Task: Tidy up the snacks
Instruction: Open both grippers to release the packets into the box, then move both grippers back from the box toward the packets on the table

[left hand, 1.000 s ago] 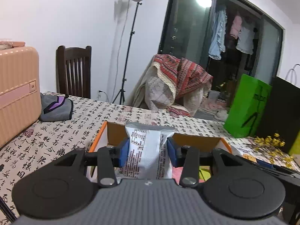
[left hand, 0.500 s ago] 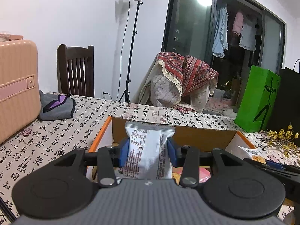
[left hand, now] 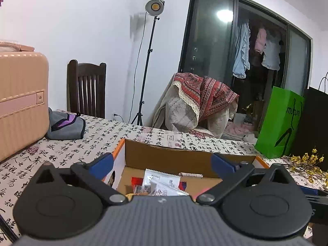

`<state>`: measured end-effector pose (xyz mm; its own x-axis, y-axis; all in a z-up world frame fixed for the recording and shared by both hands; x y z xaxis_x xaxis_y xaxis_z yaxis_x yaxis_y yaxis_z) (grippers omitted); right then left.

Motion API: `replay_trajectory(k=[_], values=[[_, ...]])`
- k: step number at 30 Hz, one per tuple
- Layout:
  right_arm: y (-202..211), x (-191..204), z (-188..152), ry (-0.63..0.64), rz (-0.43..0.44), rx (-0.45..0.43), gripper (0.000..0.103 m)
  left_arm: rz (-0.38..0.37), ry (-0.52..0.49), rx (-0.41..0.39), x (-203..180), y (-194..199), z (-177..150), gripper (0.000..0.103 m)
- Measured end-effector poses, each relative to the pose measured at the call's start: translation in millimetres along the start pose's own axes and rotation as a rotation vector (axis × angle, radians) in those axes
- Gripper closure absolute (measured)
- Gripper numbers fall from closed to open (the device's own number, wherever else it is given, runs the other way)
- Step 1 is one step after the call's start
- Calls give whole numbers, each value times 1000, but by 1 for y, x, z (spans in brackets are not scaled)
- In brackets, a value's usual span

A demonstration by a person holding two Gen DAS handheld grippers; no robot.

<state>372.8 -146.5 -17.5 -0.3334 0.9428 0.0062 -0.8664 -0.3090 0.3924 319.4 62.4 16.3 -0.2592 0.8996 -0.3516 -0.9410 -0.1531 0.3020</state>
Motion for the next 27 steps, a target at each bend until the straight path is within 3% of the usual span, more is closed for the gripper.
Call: replay_trajectory(k=[15, 27], values=[[2, -1, 0, 8, -30, -4, 0, 17, -16, 2, -1, 1, -1, 0], [19, -1, 11, 38, -36, -23, 0, 15, -23, -20, -12, 30, 13, 0]])
Point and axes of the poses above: each gripper's, at about its wrist camera, not at the fingertips, and y roughly against the way its jaws point, x to its left, z to its top, the point moved 6 cm from there along -y, roughly the way its jaws point, and after that the axes turned 12 degrees about y, right-handed, at the moved point
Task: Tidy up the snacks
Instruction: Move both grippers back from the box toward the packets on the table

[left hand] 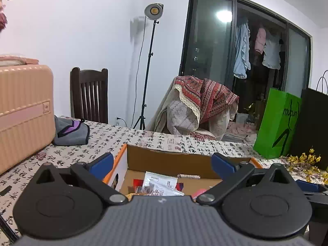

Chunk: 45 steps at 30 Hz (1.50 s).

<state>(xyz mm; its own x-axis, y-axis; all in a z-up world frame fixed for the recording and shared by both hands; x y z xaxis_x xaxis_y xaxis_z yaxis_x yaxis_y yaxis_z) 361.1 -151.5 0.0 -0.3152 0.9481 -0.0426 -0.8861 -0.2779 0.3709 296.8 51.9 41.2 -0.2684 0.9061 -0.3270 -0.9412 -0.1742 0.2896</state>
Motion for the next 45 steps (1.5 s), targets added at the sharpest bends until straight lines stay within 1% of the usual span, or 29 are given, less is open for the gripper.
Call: replay_trajectory(k=[6, 12, 17, 20, 25, 31, 36, 40, 45], values=[[25, 1, 7, 20, 4, -4, 0, -21, 16, 6, 2, 24, 8, 0], [52, 1, 1, 28, 28, 8, 0, -35, 18, 20, 16, 49, 6, 0], [71, 2, -13, 35, 50, 35, 0, -13, -10, 26, 38, 71, -2, 0], [79, 6, -24, 41, 86, 61, 0, -3, -23, 47, 55, 82, -10, 0], [95, 14, -40, 57, 95, 86, 0, 33, -32, 89, 84, 93, -27, 0], [108, 23, -62, 63, 111, 132, 0, 50, -22, 125, 115, 101, -44, 0], [109, 28, -77, 45, 129, 167, 0, 54, 12, 141, 128, 97, -57, 0], [106, 31, -81, 37, 133, 191, 0, 42, 22, 175, 132, 89, -70, 0], [102, 36, -79, 52, 128, 200, 0, 25, 71, 182, 140, 87, -70, 0]])
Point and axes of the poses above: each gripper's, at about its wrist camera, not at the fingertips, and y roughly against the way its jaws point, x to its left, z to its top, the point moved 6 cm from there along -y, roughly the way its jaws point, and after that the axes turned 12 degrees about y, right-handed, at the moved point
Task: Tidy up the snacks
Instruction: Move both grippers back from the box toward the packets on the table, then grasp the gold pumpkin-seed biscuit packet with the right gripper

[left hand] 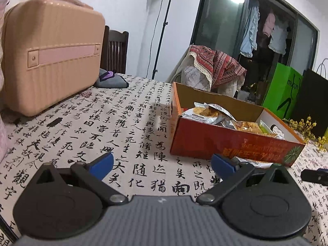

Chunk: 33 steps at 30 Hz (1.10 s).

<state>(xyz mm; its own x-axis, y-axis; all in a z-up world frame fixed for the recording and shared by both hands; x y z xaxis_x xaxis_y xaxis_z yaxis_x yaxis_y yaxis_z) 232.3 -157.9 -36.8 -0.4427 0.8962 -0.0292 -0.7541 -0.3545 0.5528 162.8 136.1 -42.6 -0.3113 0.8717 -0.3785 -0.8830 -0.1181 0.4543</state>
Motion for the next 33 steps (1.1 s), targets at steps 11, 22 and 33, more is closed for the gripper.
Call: replay_trajectory(k=[11, 22, 33], values=[[-29, 34, 6, 93, 23, 82, 0, -21, 20, 9, 2, -1, -1, 0], [-57, 69, 5, 197, 39, 98, 28, -35, 23, 23, 1, -2, -3, 0], [-44, 69, 7, 203, 36, 36, 46, -35, 27, 35, 2, -4, -5, 0]])
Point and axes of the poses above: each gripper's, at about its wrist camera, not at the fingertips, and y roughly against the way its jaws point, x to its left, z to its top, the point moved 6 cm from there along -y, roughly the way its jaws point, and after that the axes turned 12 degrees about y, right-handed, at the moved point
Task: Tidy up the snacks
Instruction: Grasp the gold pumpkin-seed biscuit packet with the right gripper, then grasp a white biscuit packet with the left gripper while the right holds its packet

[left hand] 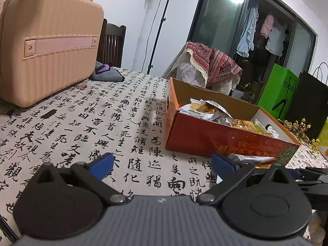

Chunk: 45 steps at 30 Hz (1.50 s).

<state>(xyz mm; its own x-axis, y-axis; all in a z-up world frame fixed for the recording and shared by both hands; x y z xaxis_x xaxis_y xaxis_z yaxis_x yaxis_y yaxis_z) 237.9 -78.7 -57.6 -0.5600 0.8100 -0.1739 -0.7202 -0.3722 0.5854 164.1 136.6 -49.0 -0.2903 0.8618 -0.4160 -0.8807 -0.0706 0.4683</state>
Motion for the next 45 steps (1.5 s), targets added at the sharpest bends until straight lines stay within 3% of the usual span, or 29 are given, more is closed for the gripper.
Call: replay_trajectory(k=[12, 17, 21, 29, 35, 42, 43, 45], values=[[37, -55, -15, -70, -87, -57, 46, 34, -2, 10, 2, -5, -1, 0], [37, -96, -31, -152, -146, -46, 46, 58, -18, 21, 1, -8, -2, 0], [26, -119, -46, -278, -122, -37, 46, 105, -75, 16, -6, -9, -5, 0], [24, -122, -53, -291, -156, -39, 45, 62, -201, 43, -62, -5, -8, 0], [27, -131, -56, -343, -164, -47, 45, 8, -264, 116, -122, -27, -11, 0], [24, -133, -56, -345, -149, -45, 45, 38, -257, 219, -163, -68, -17, 0], [23, -133, -57, -345, -148, -38, 43, 43, -253, 238, -165, -73, -20, 0], [20, -133, -59, -346, -158, -17, 25, 68, -259, 255, -168, -83, -25, 0]])
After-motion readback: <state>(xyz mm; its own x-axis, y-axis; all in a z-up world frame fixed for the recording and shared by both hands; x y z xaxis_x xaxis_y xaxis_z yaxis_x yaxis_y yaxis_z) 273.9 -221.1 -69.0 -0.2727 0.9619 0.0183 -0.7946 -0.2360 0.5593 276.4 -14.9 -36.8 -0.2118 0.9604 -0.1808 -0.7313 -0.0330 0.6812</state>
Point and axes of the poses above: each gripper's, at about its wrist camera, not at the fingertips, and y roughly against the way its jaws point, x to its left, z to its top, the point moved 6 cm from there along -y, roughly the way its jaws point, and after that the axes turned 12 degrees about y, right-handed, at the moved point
